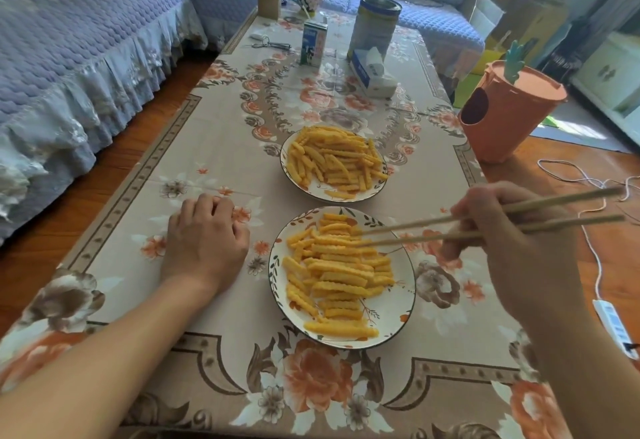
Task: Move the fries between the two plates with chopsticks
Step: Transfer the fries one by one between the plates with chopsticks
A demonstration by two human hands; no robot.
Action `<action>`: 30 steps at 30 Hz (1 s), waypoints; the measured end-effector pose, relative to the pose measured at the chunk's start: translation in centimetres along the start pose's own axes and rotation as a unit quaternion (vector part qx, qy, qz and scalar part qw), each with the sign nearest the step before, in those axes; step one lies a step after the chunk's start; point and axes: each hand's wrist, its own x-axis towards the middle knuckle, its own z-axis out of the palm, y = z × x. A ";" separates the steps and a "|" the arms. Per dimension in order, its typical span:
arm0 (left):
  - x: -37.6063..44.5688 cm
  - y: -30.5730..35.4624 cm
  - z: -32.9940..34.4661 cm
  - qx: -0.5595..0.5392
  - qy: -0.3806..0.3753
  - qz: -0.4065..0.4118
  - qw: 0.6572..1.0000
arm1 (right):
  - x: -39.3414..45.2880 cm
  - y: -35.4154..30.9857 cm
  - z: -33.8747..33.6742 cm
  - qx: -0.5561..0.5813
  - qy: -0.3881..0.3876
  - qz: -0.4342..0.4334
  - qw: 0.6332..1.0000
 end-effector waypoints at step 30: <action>0.1 0.0 0.0 0.005 -0.010 -0.009 1.000 | -4.0 -1.9 3.0 0.006 -0.050 0.072 0.996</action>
